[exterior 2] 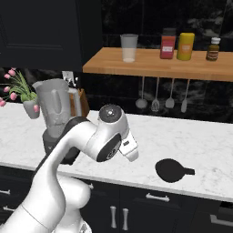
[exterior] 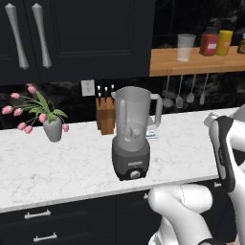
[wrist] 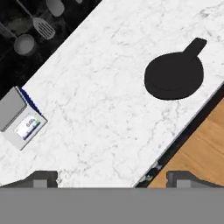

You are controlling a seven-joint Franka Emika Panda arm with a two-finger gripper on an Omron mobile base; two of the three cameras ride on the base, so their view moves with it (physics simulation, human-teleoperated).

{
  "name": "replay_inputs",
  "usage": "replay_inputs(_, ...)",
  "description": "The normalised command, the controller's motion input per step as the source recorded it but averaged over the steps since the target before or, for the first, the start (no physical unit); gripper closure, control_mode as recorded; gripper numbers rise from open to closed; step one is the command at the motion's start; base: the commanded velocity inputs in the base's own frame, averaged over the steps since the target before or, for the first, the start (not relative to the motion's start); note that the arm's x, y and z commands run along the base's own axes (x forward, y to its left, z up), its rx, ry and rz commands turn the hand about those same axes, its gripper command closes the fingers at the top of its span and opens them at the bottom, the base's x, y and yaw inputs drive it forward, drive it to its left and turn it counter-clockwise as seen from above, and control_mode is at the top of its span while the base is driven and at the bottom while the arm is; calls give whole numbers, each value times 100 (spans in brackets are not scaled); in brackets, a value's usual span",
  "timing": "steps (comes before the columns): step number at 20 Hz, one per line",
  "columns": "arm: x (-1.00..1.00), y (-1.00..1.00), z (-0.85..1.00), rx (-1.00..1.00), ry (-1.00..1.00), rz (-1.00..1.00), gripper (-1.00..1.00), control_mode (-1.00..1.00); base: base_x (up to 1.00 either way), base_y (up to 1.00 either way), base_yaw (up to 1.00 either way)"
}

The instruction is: Close the lid blender by securely placing the lid on top.

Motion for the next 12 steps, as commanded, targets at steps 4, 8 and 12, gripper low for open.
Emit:
replay_inputs(4,38,-100,-58,21,16,-49,-100,-100,0,0,0)
replay_inputs(8,39,-100,-46,26,11,-30,-100,-100,0,0,0)
replay_inputs(12,33,-100,-50,12,17,-27,-100,-100,0,0,0)
